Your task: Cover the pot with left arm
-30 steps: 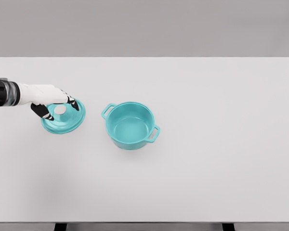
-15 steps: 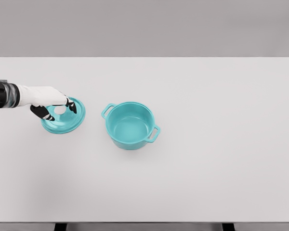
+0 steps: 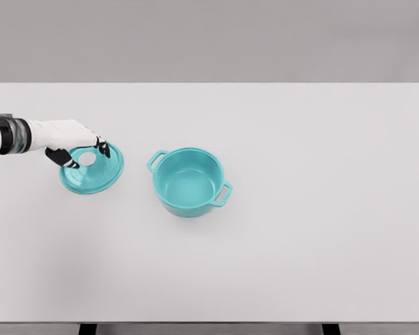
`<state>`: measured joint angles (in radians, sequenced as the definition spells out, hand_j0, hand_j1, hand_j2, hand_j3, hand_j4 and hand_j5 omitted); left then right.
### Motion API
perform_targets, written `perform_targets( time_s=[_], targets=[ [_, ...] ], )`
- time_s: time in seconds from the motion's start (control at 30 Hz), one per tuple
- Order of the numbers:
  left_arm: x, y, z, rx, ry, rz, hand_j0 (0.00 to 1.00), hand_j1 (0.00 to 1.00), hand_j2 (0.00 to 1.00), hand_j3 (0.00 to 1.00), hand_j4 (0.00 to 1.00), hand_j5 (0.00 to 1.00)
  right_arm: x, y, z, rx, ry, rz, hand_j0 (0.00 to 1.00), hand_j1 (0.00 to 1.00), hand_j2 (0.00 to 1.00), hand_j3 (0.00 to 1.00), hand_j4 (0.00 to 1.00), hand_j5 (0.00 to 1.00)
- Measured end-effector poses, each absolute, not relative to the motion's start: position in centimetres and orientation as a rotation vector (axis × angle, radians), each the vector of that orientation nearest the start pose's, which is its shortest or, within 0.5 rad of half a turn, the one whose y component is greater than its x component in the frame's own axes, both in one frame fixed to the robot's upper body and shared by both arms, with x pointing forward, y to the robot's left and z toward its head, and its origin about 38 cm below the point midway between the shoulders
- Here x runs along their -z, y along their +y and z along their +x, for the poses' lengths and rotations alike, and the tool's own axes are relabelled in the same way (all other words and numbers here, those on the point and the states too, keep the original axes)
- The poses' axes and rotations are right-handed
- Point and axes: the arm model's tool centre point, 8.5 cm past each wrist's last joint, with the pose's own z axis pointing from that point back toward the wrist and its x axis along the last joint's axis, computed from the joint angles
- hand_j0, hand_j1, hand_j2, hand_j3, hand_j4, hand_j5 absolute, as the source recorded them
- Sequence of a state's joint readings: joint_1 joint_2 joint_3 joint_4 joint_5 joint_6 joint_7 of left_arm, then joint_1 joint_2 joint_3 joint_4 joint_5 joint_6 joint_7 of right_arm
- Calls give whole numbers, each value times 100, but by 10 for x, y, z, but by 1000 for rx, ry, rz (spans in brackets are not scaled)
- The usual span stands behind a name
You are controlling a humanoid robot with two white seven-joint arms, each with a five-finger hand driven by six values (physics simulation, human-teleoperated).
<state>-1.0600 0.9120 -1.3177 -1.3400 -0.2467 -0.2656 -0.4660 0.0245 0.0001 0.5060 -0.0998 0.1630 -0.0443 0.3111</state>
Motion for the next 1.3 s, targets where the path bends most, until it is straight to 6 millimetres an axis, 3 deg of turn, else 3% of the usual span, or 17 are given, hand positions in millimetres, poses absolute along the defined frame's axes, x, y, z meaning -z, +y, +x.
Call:
perform_targets(
  time_s=[0.33,0.9,1.3],
  targets=[
    [-179,322,461,2080,-925,433,73,73,73,73,73,73,262,-231,3,-680,15,256,100,100,100,100,100,100],
    [-179,322,459,2086,-929,426,54,54,54,54,54,54,262,-231,3,-680,15,256,100,100,100,100,100,100],
    [-180,321,458,2092,-936,418,54,54,54,54,54,54,262,-231,3,-680,15,256,100,100,100,100,100,100]
  ],
)
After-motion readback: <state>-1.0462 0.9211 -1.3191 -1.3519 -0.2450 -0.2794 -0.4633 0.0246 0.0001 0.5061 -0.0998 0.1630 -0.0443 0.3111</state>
